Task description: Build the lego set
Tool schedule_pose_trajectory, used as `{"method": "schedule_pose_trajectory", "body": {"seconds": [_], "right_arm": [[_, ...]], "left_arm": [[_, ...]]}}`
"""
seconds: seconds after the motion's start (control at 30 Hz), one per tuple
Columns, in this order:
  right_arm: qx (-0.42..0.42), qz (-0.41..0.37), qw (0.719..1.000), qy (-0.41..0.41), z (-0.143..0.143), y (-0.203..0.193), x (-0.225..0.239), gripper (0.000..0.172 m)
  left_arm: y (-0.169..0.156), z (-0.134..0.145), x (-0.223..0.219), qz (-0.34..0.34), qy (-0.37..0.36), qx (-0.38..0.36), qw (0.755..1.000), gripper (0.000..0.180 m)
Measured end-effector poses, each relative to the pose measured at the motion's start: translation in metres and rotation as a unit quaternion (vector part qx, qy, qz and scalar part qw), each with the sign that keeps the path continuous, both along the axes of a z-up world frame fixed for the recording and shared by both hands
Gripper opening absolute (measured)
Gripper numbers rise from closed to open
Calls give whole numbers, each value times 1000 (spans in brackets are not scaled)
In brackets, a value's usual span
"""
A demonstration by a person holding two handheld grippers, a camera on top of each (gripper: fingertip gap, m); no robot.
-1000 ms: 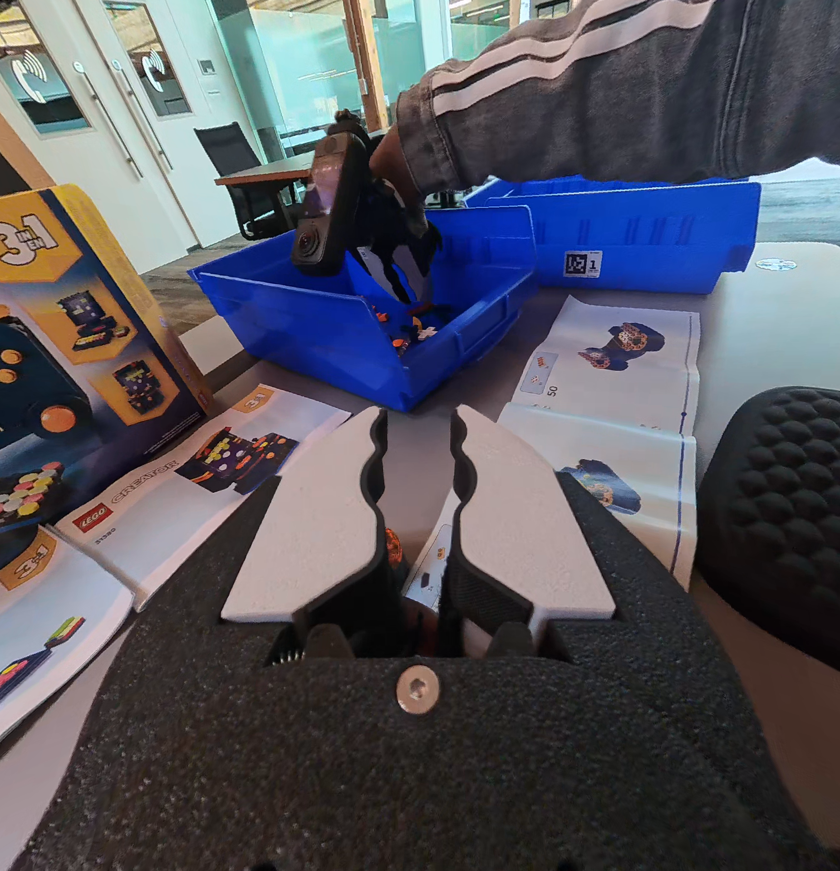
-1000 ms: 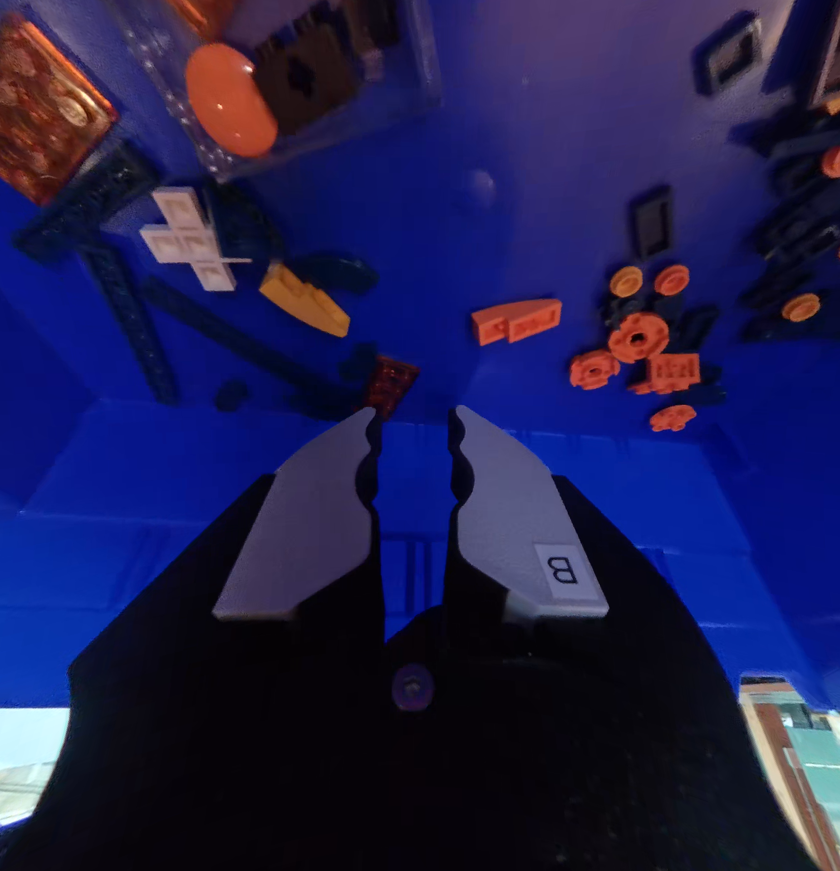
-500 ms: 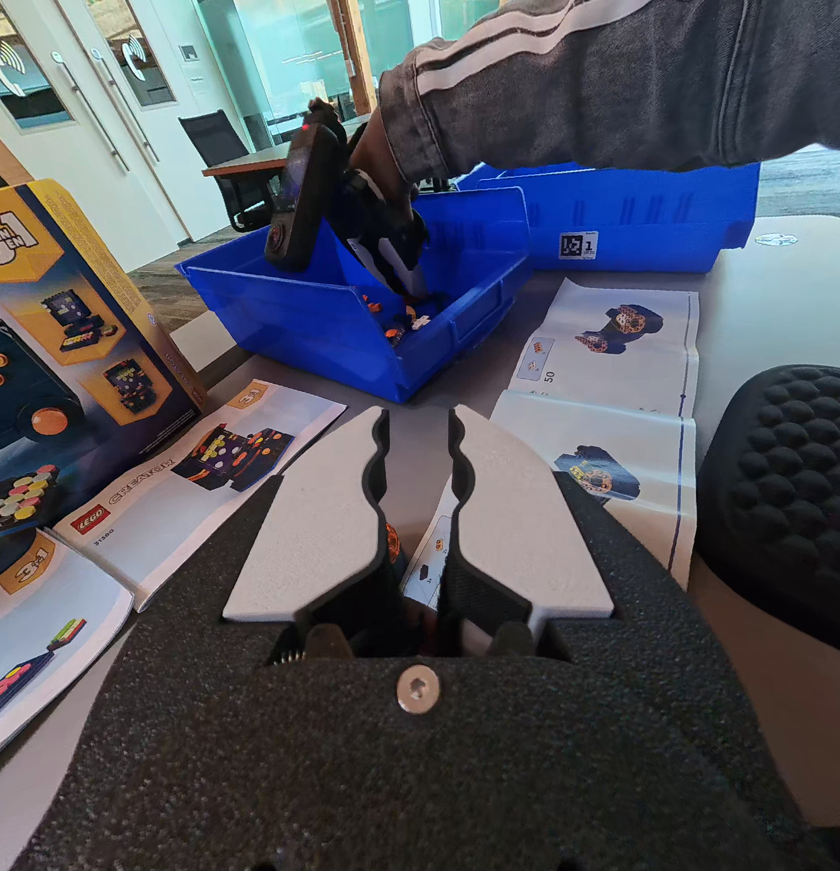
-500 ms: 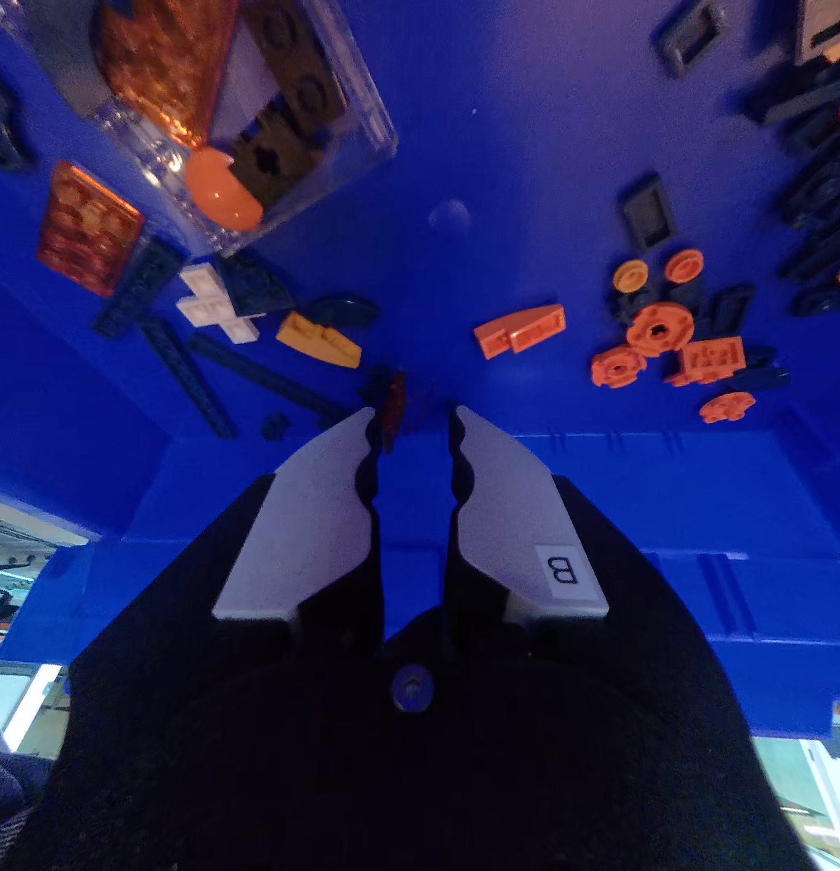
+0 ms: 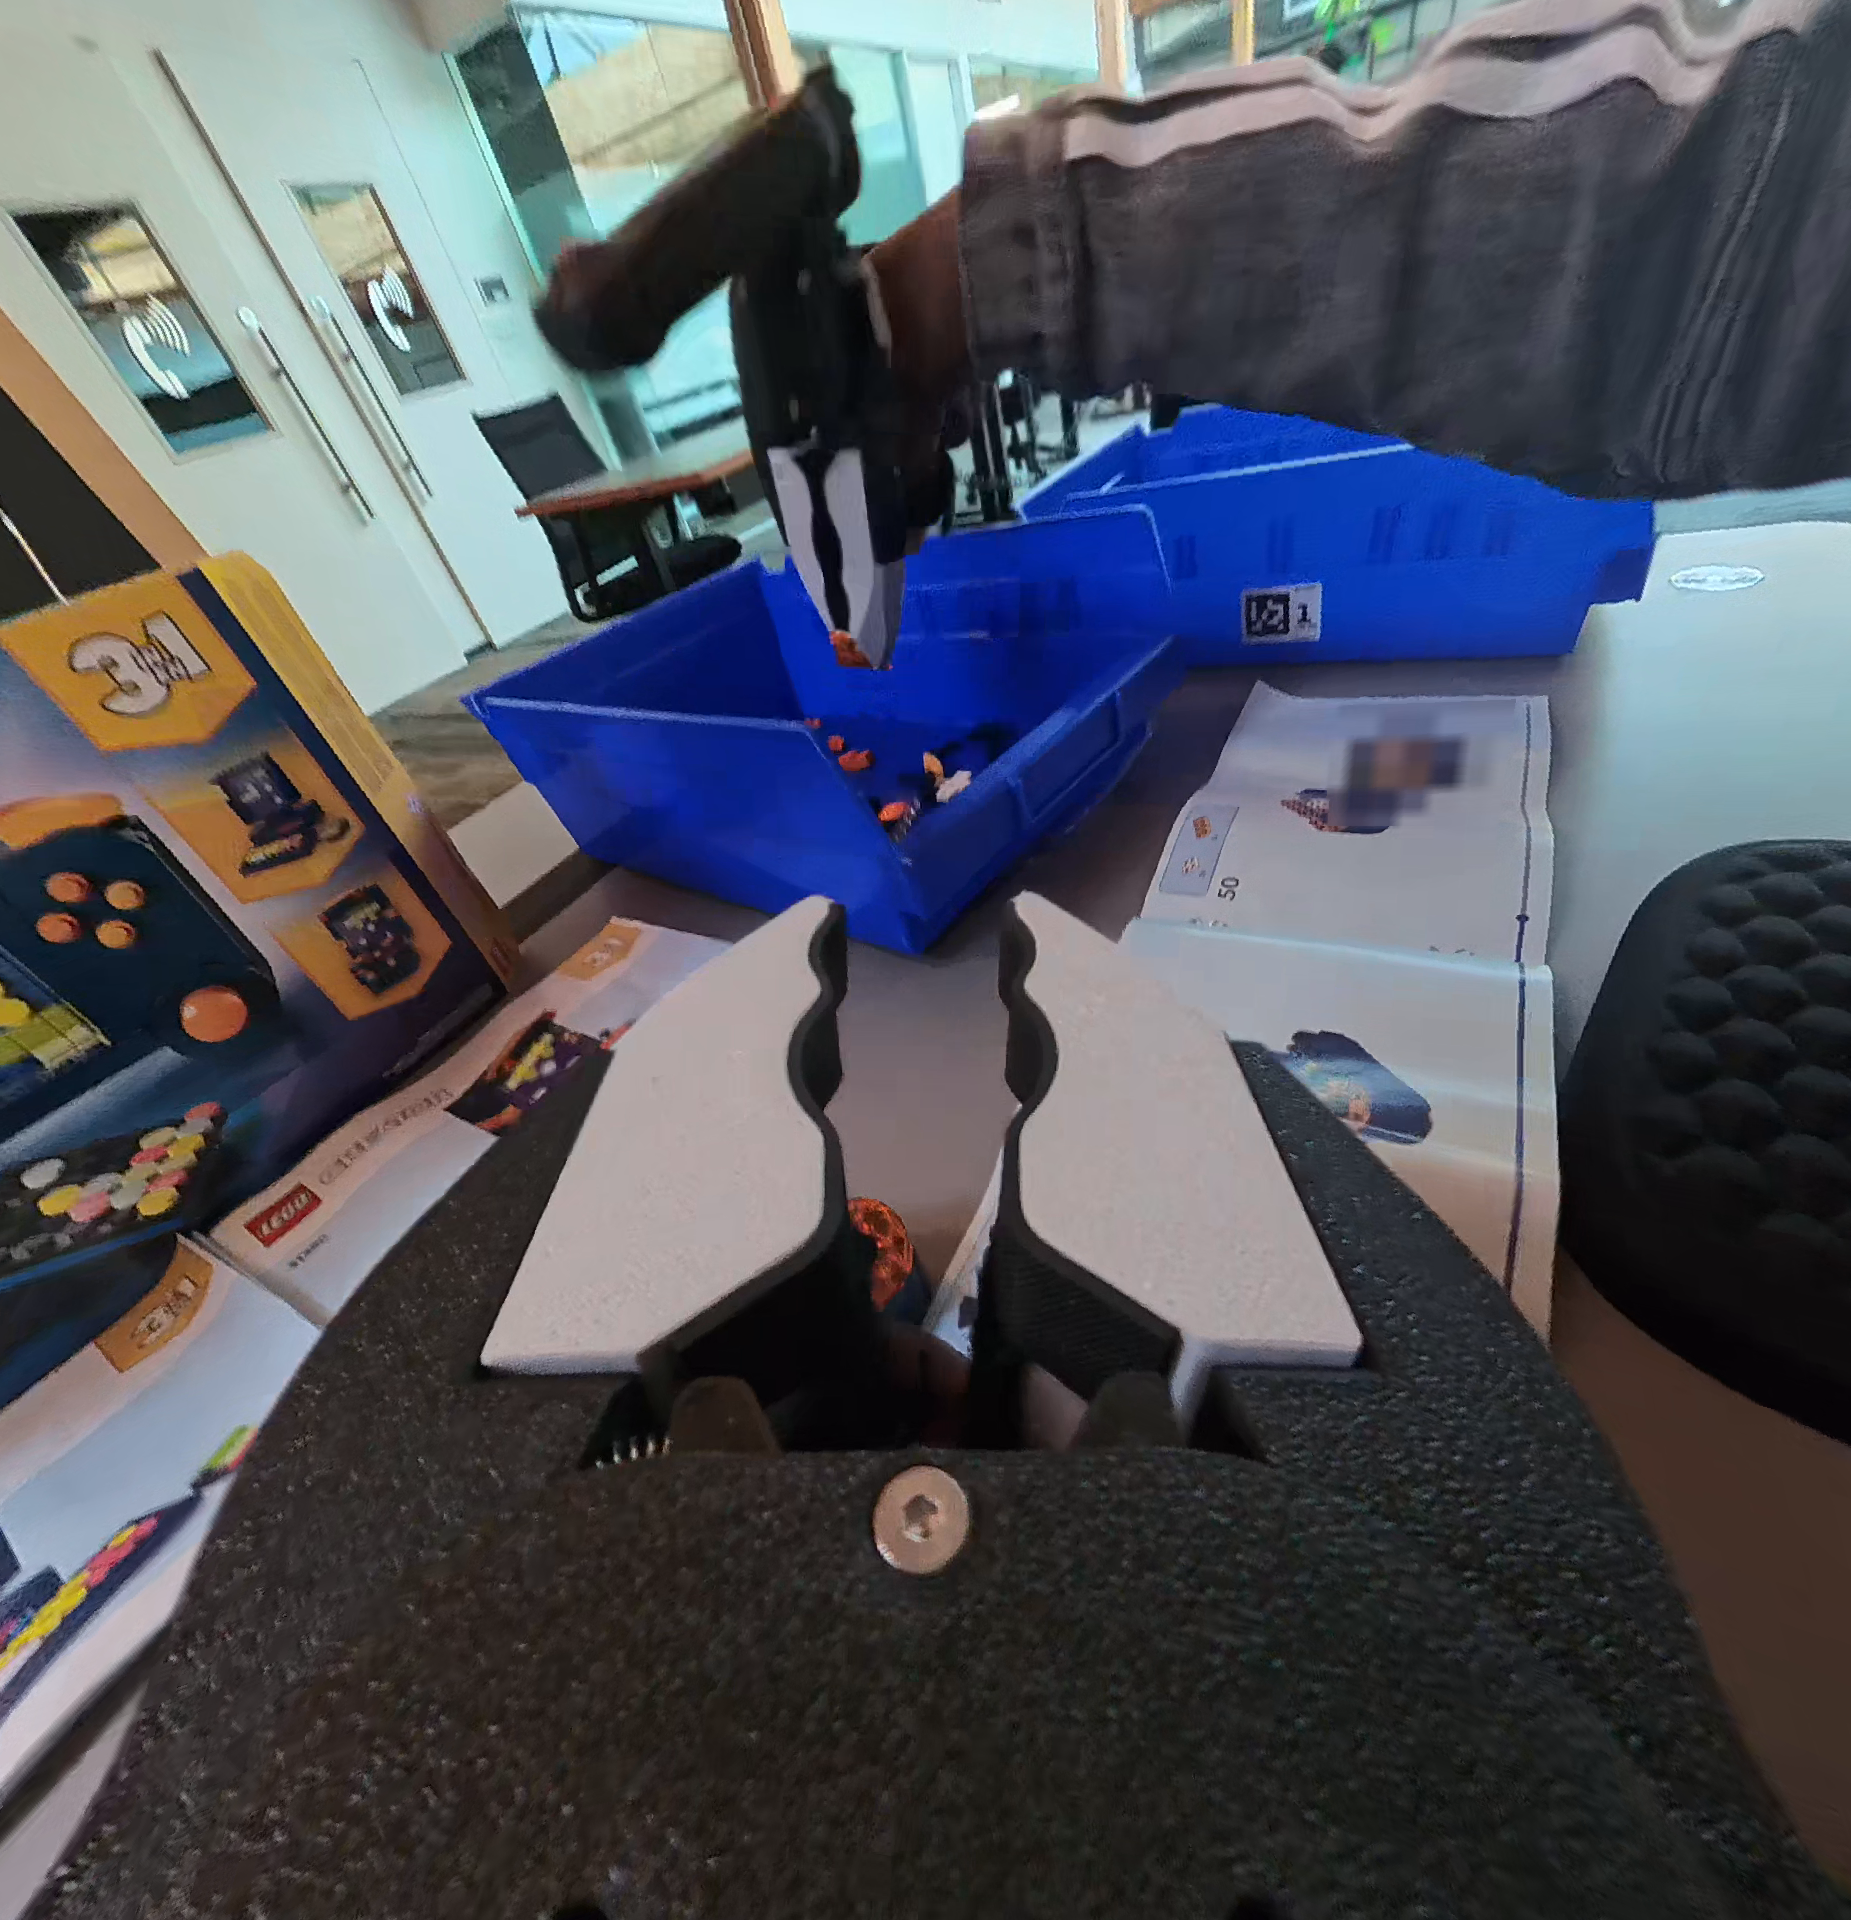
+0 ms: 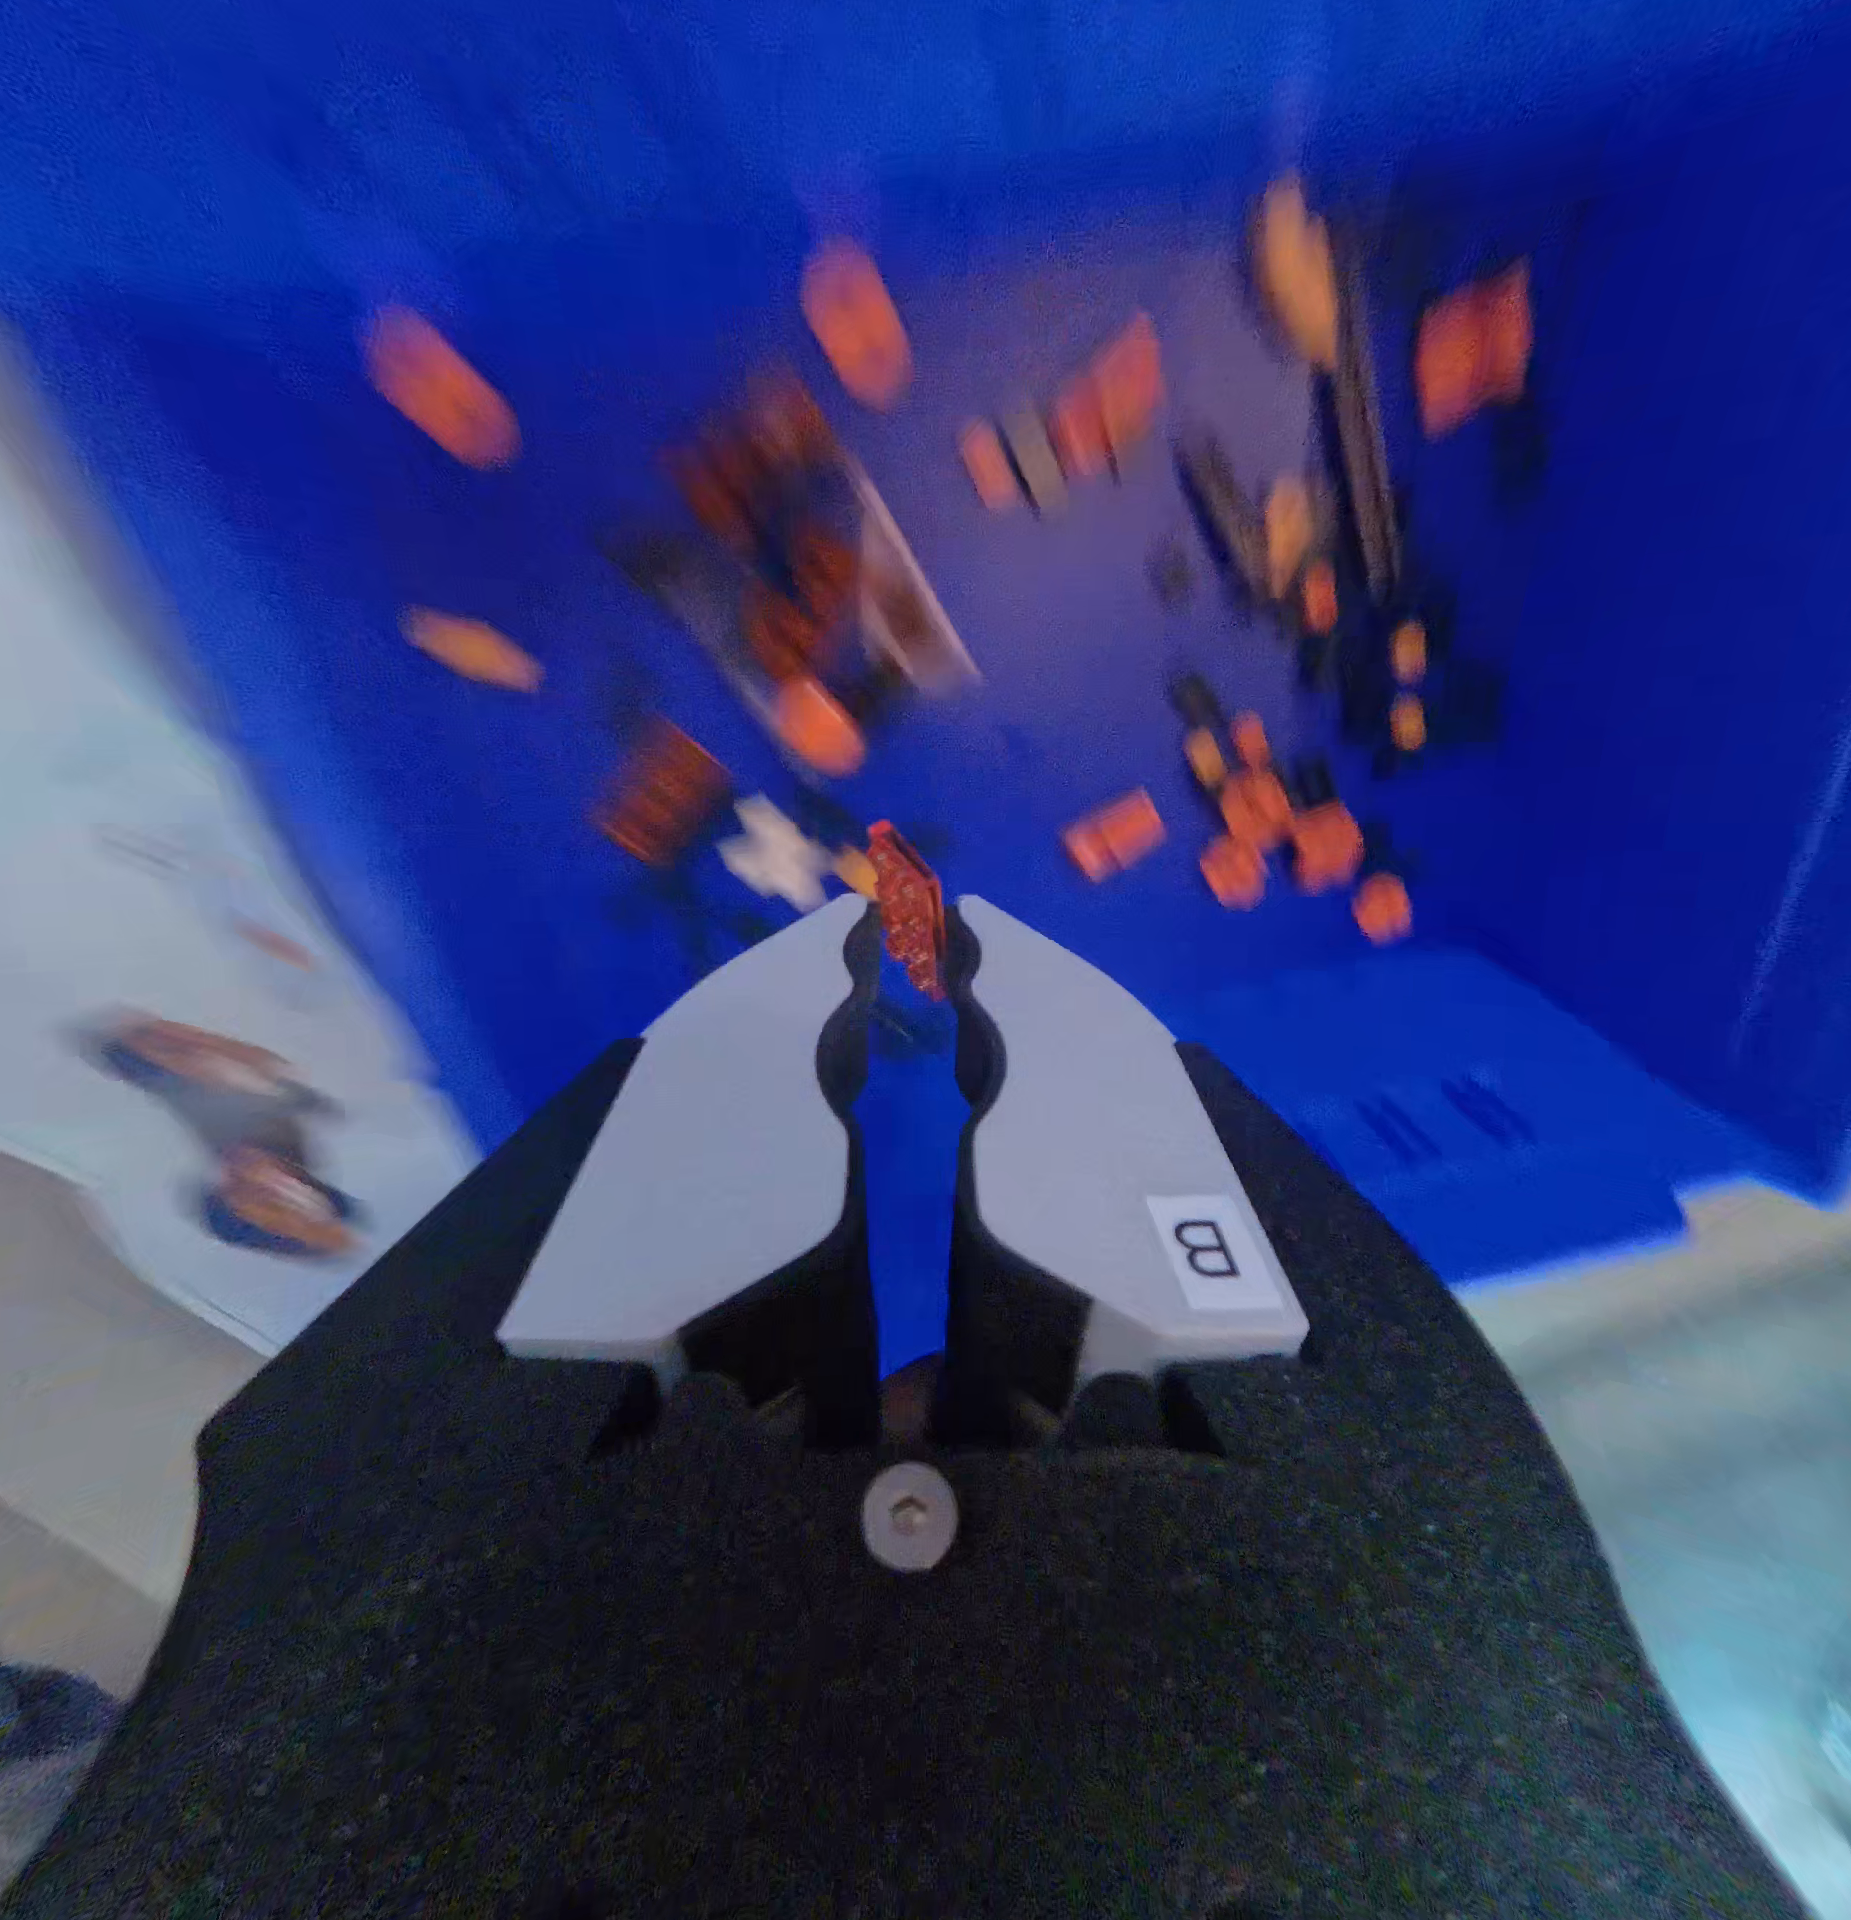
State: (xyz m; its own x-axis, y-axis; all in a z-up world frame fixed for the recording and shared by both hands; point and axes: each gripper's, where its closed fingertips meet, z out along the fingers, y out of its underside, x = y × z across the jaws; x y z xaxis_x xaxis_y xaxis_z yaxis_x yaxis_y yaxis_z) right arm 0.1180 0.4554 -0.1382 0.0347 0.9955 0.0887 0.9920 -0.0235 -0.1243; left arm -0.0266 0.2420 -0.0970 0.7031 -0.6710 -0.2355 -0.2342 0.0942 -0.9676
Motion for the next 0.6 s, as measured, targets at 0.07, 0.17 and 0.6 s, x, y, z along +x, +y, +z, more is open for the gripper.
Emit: {"method": "schedule_pose_trajectory", "body": {"seconds": [0.07, 0.17, 0.6], "right_arm": [[-62, -3, 973, 222, 46, -58, -56, 11], [-254, -31, 852, 457, 98, -160, -105, 11], [-485, -126, 746, 438, 38, -265, -113, 10]], "left_arm": [[-4, 10, 2, -2, 0, 37, 999, 31], [-14, 34, 7, 2, -3, 126, 992, 45], [-43, 8, 53, -81, 163, 172, 968, 48]]}}
